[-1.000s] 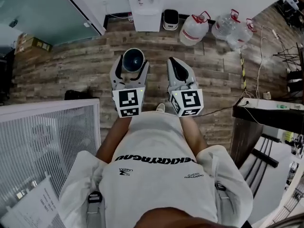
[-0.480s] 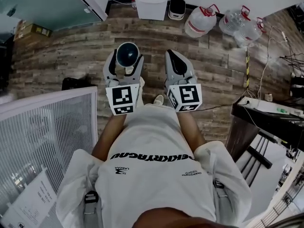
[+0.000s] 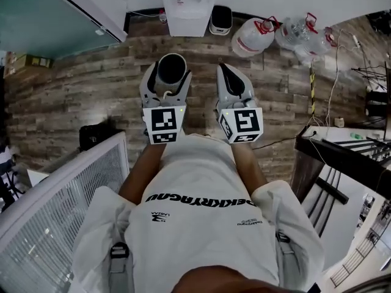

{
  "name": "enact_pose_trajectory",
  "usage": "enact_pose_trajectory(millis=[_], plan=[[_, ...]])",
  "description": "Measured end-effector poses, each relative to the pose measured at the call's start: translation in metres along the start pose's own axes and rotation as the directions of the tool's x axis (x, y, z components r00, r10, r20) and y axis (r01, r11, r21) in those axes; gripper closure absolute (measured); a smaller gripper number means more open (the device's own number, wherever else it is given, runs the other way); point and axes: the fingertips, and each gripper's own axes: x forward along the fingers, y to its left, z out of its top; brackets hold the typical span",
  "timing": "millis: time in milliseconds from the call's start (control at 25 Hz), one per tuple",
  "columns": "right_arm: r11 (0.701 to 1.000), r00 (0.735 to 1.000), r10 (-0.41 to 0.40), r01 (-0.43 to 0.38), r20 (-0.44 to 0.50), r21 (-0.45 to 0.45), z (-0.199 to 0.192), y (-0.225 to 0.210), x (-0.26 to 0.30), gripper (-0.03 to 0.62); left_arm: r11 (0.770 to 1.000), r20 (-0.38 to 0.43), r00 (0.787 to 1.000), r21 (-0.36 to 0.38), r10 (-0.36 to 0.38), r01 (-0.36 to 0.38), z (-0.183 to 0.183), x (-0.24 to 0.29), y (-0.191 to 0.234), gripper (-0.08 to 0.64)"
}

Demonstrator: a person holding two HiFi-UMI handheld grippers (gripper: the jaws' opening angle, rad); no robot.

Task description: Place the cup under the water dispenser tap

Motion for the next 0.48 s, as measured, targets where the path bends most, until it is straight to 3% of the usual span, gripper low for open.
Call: enact_pose_trajectory(millis=[160, 360, 480], plan=[[0.999, 0.999, -0.041, 0.041, -0.021, -0.022, 0.020, 0.001, 0.063, 0.592, 0.999, 0.001, 0.999, 0.000, -0.051, 0.051, 0.018, 0.046, 0.046, 0.206], [0.997, 0.997, -0.069, 0.067, -0.039, -0.039, 0.034, 0.005, 0.131, 0.592, 0.994, 0.010, 0.997, 0.068, -0.083, 0.082, 0.032, 0.091, 0.094, 0.206], [0.994, 0.994, -0.099, 0.097, -0.048, -0.041, 0.038, 0.003, 0.161, 0.592, 0.991, 0.000, 0.993, 0.069, -0.117, 0.117, 0.034, 0.113, 0.115, 0.206]])
